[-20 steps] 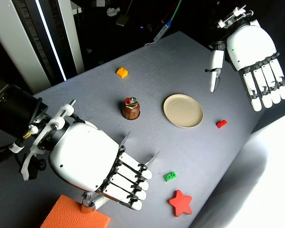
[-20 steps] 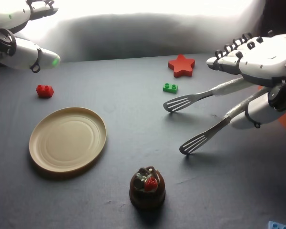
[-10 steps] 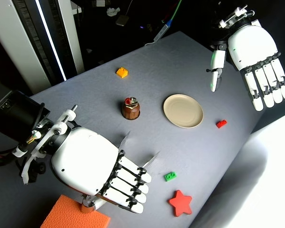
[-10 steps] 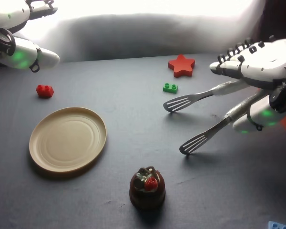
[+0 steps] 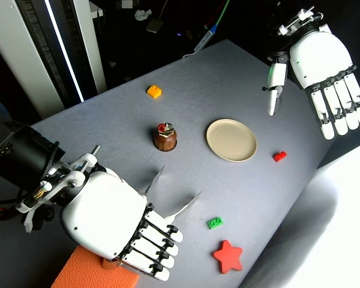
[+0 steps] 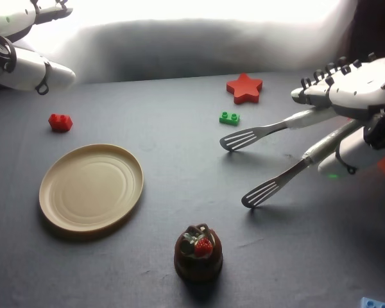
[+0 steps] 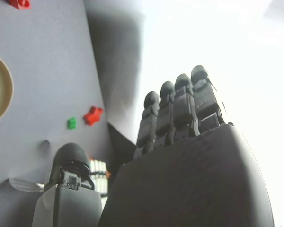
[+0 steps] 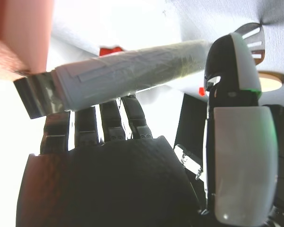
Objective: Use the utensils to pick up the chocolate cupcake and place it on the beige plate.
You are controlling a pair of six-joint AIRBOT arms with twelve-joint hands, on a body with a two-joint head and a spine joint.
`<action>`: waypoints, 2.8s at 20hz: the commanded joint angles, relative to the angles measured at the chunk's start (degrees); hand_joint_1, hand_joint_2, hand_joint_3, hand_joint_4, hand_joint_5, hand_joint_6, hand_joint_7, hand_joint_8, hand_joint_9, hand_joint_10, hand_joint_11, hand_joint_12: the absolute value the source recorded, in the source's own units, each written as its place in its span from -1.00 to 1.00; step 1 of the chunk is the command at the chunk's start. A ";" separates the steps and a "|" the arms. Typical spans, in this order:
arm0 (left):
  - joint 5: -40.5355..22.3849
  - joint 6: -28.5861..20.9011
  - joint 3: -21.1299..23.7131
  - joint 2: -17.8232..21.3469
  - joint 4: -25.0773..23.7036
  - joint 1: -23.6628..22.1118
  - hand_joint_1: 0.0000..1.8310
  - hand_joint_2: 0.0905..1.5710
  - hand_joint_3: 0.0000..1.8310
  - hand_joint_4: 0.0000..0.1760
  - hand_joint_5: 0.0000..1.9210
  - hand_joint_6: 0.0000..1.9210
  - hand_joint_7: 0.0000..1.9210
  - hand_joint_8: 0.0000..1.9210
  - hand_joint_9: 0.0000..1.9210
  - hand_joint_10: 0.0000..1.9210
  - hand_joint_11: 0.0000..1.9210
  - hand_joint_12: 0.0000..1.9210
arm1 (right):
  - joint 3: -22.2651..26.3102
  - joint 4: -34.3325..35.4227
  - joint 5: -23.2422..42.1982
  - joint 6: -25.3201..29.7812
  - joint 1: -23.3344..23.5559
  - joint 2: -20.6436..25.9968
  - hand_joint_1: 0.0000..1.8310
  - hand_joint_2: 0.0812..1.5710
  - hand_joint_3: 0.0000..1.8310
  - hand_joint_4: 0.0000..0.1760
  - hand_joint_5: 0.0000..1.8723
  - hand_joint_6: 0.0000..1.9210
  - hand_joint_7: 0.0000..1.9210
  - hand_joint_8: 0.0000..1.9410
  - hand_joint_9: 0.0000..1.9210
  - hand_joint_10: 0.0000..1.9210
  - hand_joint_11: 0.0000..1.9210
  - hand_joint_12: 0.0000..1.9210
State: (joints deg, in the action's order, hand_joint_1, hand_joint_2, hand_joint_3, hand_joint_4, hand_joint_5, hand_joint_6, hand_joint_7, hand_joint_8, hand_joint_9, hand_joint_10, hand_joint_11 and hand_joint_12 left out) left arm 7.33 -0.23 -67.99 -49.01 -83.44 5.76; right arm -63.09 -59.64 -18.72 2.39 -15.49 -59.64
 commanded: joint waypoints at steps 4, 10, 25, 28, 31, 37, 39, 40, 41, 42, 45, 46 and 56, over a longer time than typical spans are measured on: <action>-0.07 0.20 -0.45 0.67 -1.40 -0.84 -1.00 0.50 -1.00 -1.00 -0.91 -1.00 -0.95 -1.00 -0.96 -0.99 -0.97 -0.94 | -0.33 -1.35 1.30 -1.43 1.43 0.15 -0.32 0.26 -0.99 -1.00 -1.00 -1.00 -1.00 -1.00 -1.00 -1.00 -1.00 -1.00; -0.07 0.20 -0.44 0.66 -1.40 -0.85 -1.00 0.49 -1.00 -1.00 -0.91 -1.00 -0.95 -1.00 -0.96 -1.00 -1.00 -0.89 | -1.48 -1.29 0.57 -4.10 1.57 -0.95 -0.32 0.26 -0.99 -1.00 -1.00 -1.00 -1.00 -1.00 -1.00 -1.00 -1.00 -1.00; -0.06 0.20 -0.39 0.69 -1.54 -0.84 -1.00 0.49 -1.00 -1.00 -0.94 -1.00 -0.98 -1.00 -0.99 -1.00 -0.98 -0.98 | -3.63 12.67 -2.18 -17.34 1.72 -2.94 -0.32 0.25 -1.00 -1.00 -0.95 -0.98 -0.95 -0.98 -1.00 -1.00 -1.00 -1.00; -0.06 0.20 -0.33 0.70 -1.58 -0.84 -1.00 0.49 -1.00 -1.00 -0.93 -1.00 -0.98 -1.00 -0.98 -1.00 -0.99 -0.98 | -3.62 12.67 -2.66 -18.32 1.02 -2.95 -0.31 0.24 -1.00 -1.00 -0.92 -1.00 -0.90 -0.99 -0.99 -1.00 -1.00 -1.00; -0.06 0.20 -0.33 0.72 -1.62 -0.81 -1.00 0.50 -1.00 -1.00 -0.92 -0.99 -0.97 -1.00 -0.99 -1.00 -0.98 -0.98 | -3.61 12.67 -2.91 -19.48 0.55 -2.95 -0.34 0.23 -1.00 -1.00 -0.87 -0.98 -0.87 -0.99 -0.95 -0.99 -0.97 -0.98; -0.06 0.20 -0.27 0.73 -1.63 -0.81 -1.00 0.49 -1.00 -1.00 -0.92 -1.00 -0.97 -1.00 -0.97 -0.99 -0.94 -0.95 | -3.61 12.66 -1.49 -20.49 -0.37 -3.06 -0.21 0.23 -1.00 -1.00 -0.76 -0.99 -0.75 -1.00 -0.88 -0.99 -0.99 -0.98; -0.06 0.20 -0.21 0.75 -1.63 -0.81 -1.00 0.50 -1.00 -1.00 -0.91 -1.00 -0.97 -1.00 -0.98 -1.00 -0.96 -0.95 | -3.61 12.66 -1.28 -20.51 -0.39 -3.10 -0.21 0.25 -0.99 -1.00 -0.73 -0.99 -0.73 -0.99 -0.86 -1.00 -1.00 -1.00; -0.06 0.20 -0.21 0.75 -1.63 -0.81 -1.00 0.50 -1.00 -1.00 -0.92 -1.00 -0.98 -1.00 -0.99 -1.00 -0.98 -0.96 | -3.61 12.66 -1.13 -20.71 -0.57 -3.16 -0.15 0.24 -1.00 -1.00 -0.72 -0.99 -0.71 -0.99 -0.85 -0.99 -1.00 -1.00; -0.06 0.20 -0.21 0.75 -1.63 -0.81 -1.00 0.50 -1.00 -1.00 -0.91 -1.00 -0.97 -1.00 -0.98 -0.99 -0.96 -0.95 | -3.60 12.66 -1.05 -20.89 -0.69 -3.21 -0.14 0.25 -1.00 -1.00 -0.70 -0.98 -0.69 -0.99 -0.84 -0.99 -1.00 -1.00; -0.06 0.20 -0.18 0.75 -1.63 -0.81 -1.00 0.51 -1.00 -1.00 -0.91 -1.00 -0.97 -1.00 -0.98 -0.99 -0.96 -0.95 | -3.60 12.66 -1.04 -20.95 -0.83 -3.25 -0.13 0.25 -1.00 -1.00 -0.69 -0.98 -0.68 -0.98 -0.83 -0.99 -0.99 -1.00; -0.06 0.20 -0.11 0.78 -1.71 -0.81 -1.00 0.50 -1.00 -1.00 -0.92 -1.00 -0.98 -1.00 -0.99 -1.00 -0.97 -0.95 | -3.61 12.65 -0.91 -21.05 -0.79 -3.25 -0.07 0.24 -1.00 -1.00 -0.53 -0.98 -0.56 -1.00 -0.78 -1.00 -0.98 -0.97; -0.06 0.20 -0.10 0.78 -1.72 -0.81 -1.00 0.49 -1.00 -1.00 -0.91 -1.00 -0.97 -1.00 -0.97 -0.99 -0.96 -0.94 | -3.61 12.65 -0.86 -21.14 -0.79 -3.25 -0.05 0.24 -1.00 -1.00 -0.45 -1.00 -0.51 -0.98 -0.75 -1.00 -1.00 -0.84; -0.06 0.20 -0.07 0.79 -1.72 -0.83 -1.00 0.50 -1.00 -1.00 -0.93 -1.00 -0.98 -1.00 -0.99 -1.00 -1.00 -0.96 | -3.61 12.63 -0.29 -21.84 -0.74 -3.22 0.00 0.33 -1.00 -1.00 -0.24 -0.99 -0.38 -1.00 -0.66 -1.00 -1.00 -0.45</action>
State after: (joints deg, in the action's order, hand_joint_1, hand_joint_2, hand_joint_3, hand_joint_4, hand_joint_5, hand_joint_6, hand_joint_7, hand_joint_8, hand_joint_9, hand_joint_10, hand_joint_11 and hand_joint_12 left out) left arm 6.87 -0.25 -67.96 -49.01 -83.70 5.76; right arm -66.59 -46.54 -18.55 -18.55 -15.68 -63.11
